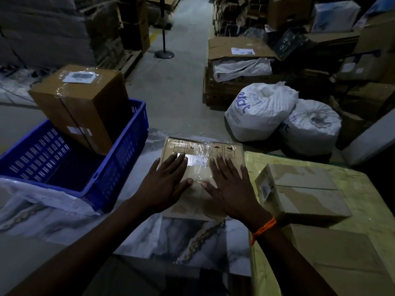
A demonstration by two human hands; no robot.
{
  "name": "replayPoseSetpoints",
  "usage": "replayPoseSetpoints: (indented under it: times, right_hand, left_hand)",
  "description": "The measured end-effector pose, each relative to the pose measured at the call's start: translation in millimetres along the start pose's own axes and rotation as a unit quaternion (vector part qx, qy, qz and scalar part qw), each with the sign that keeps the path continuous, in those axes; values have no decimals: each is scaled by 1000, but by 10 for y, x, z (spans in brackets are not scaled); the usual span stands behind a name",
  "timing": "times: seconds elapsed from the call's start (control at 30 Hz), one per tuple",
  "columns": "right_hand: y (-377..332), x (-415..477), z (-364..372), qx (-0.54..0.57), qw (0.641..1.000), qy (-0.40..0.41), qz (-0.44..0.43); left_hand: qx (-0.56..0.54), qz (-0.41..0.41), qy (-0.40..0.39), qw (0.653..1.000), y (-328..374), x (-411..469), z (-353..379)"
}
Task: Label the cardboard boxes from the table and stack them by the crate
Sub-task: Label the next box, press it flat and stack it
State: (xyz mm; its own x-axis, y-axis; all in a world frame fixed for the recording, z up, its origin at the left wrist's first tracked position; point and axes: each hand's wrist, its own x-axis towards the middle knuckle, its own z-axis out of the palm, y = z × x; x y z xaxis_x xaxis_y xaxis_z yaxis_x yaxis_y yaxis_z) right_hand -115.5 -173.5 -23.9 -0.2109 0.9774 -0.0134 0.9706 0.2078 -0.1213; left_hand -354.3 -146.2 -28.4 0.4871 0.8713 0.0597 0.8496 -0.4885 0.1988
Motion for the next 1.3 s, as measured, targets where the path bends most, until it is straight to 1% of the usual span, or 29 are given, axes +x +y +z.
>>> replayPoseSetpoints:
  times: [0.1,0.2,0.23,0.27,0.3,0.33,0.37,0.4,0.43,0.47,0.5,0.53,0.63,0.73,0.83,0.9,0.97,1.03,1.1,1.13,1.17,1.2,1.3]
  right_hand:
    - [-2,3,7,-2,1000,0,3]
    - [15,44,0,35,999,-3,2]
    - [1,43,-17,60,998,16,9]
    - [27,48,25,98,993,56,27]
    - [62,40,57,152,981,108,60]
    - [129,35,100,229,956,146,109]
    - [200,32,111,309,925,160,153]
    - [288,43,109,384,893,152,179]
    - [357,50,89,453,862,126,192]
    - [410,51,68,512,831,90,197]
    - [442,50,37,550,811,59,193]
    - [457,51,7,565,803,42,185]
    - [460,62,-33,558,810,45,173]
    - [460,82,-30,546,815,74,180]
    - [435,37,67,502,839,101,185]
    - [401,-30,196,488,848,106,178]
    - [361,-114,355,504,837,108,186]
    - [312,-207,495,526,816,116,212]
    - [242,-338,574,560,785,128,230]
    - [201,-410,610,579,770,124,239]
    - [160,-484,641,586,765,113,243]
    - [121,-553,693,580,770,104,243]
    - [22,-710,902,537,806,70,239]
  left_hand:
    - [-10,-3,0,1000,4,25,54]
    - [-77,-16,32,996,30,39,45]
    - [-110,-27,56,992,40,38,27]
    - [-144,-43,86,985,30,38,42]
    - [-183,-67,117,974,15,40,64]
    - [-240,-103,135,956,-3,40,81]
    - [-312,-146,136,929,-37,45,94]
    - [-382,-189,124,896,-66,54,96]
    - [-434,-222,103,867,-106,64,106]
    - [-461,-234,85,852,-133,74,107]
    - [-473,-233,73,847,-171,92,120]
    - [-481,-224,64,845,-186,104,108]
    - [-510,-197,58,836,-209,153,23]
    - [-518,-188,63,832,-247,168,-30]
    - [-532,-166,90,825,-266,68,24]
    - [-533,-176,112,820,-287,-53,146]
    - [-535,-199,124,812,-300,-193,284]
    - [-537,-232,124,801,-296,-315,382]
    - [-544,-254,121,791,-285,-433,466]
    - [-547,-260,119,787,-270,-490,503]
    - [-547,-264,114,786,-251,-548,550]
    - [-541,-266,106,791,-237,-610,598]
    - [-497,-266,92,821,-197,-783,723]
